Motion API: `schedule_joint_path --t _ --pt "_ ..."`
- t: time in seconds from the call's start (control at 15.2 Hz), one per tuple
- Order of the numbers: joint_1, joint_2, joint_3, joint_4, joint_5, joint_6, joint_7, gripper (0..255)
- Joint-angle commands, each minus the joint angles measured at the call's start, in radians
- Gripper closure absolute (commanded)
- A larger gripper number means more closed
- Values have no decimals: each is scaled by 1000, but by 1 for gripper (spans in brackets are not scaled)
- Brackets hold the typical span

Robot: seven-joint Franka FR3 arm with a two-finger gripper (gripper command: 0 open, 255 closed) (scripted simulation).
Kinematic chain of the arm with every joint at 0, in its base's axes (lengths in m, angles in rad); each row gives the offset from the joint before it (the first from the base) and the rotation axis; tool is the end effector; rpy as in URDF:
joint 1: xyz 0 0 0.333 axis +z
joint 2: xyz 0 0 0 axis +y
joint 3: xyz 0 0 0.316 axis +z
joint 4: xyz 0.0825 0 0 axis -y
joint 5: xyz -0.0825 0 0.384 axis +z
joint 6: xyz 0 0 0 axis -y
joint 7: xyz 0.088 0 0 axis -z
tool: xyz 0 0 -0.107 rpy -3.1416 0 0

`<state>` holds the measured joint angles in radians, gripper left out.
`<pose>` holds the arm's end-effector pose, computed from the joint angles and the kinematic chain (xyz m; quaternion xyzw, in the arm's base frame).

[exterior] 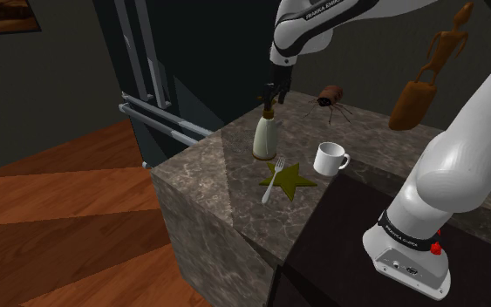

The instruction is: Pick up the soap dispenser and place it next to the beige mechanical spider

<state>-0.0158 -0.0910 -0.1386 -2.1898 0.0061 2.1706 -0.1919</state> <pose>0.5159 -0.0810 0.4321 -0.9992 -0.0172 -0.0364 0.0026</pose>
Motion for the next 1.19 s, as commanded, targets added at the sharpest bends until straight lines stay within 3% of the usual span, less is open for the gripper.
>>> schedule_joint_path --t 0.0,0.4,0.46,1.12 --pt "0 5 0 -5 1 10 0 0" --pt "0 5 0 -5 1 10 0 0" --pt "0 5 0 -5 1 10 0 255" --pt "0 -1 0 3 0 -3 1 255"
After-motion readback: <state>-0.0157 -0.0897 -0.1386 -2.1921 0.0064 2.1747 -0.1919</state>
